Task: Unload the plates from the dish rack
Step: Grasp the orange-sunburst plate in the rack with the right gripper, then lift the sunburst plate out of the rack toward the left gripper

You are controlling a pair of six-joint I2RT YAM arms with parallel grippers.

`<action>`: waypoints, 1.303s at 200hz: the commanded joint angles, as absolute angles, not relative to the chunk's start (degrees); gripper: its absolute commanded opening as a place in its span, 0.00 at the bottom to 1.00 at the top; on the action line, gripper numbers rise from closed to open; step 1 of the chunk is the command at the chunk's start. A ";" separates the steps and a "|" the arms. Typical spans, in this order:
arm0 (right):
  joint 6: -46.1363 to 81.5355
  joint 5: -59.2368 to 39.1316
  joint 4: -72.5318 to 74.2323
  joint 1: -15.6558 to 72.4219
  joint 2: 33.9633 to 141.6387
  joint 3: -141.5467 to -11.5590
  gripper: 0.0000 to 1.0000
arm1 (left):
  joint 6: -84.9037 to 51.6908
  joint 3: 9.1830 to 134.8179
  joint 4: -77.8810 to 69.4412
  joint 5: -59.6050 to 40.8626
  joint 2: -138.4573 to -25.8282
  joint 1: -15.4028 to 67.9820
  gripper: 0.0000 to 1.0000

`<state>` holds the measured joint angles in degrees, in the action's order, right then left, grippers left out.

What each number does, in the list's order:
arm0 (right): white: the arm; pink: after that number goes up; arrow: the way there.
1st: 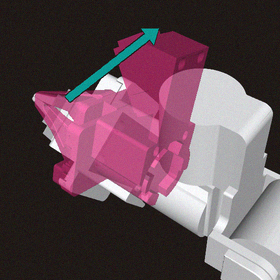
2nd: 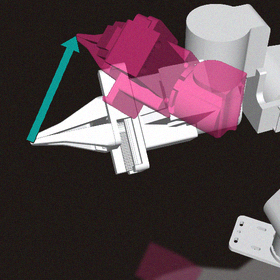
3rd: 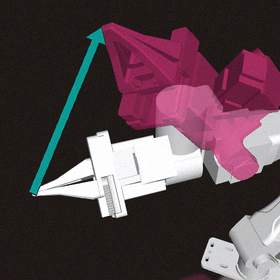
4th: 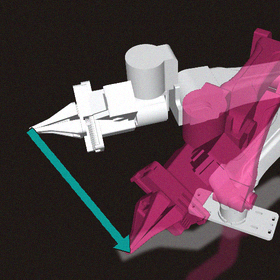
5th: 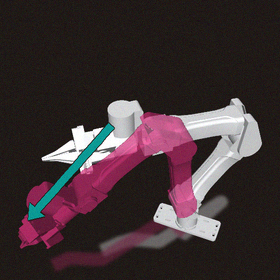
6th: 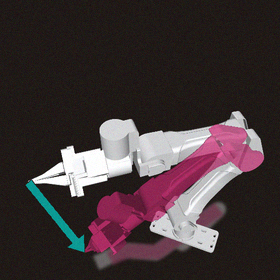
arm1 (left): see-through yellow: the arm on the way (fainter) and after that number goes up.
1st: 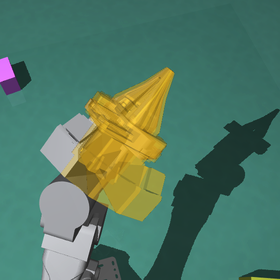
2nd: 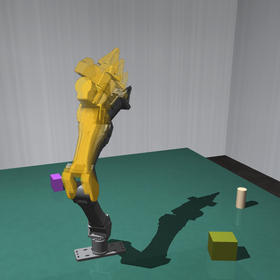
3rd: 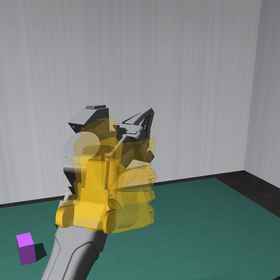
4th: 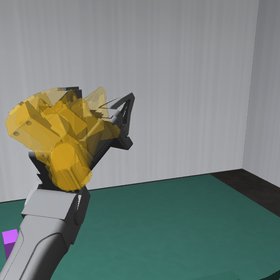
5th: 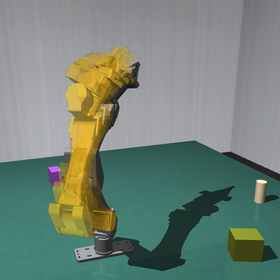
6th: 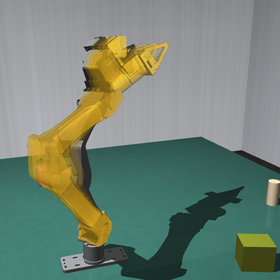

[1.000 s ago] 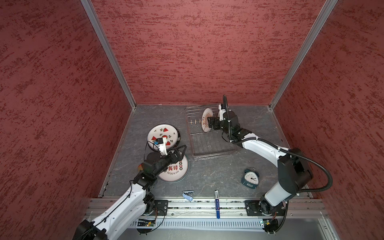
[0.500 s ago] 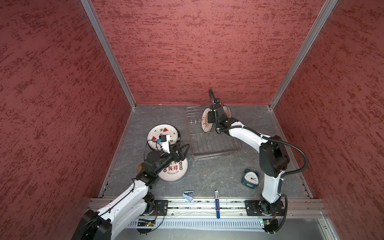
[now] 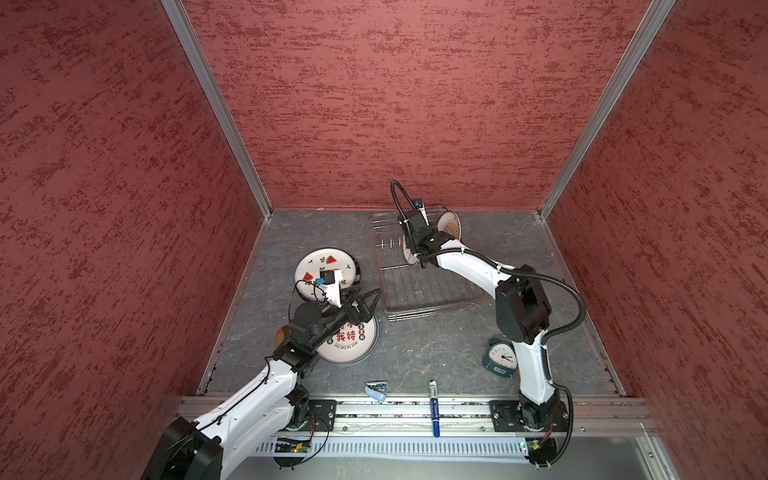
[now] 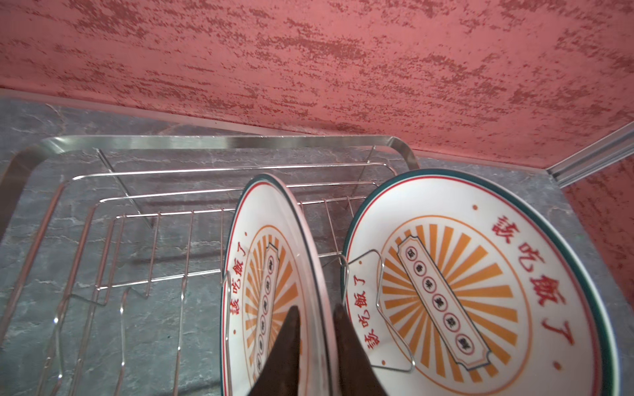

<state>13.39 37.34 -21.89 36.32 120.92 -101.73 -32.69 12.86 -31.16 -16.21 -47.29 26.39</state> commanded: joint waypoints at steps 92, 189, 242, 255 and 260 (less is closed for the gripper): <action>9.31 45.14 -21.37 37.79 122.44 -106.08 0.03 | -34.43 11.05 -36.69 -13.65 -48.32 28.39 0.99; 2.64 49.97 -10.14 40.25 110.82 -97.65 0.00 | -34.82 10.57 -33.34 -13.07 -43.68 28.83 0.99; 1.99 47.59 -0.60 41.22 97.80 -83.33 0.00 | -35.28 9.49 -30.09 -13.16 -38.44 29.44 0.99; 2.71 46.23 1.39 41.22 93.78 -79.01 0.00 | -35.70 9.49 -28.83 -13.52 -36.68 29.60 0.99; 2.90 45.67 2.32 41.22 92.03 -77.20 0.00 | -35.81 9.43 -28.35 -13.63 -36.03 29.68 0.99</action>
<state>2.74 46.68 -5.91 41.12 99.02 -82.17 -35.20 10.07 -30.92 -13.39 -38.57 29.08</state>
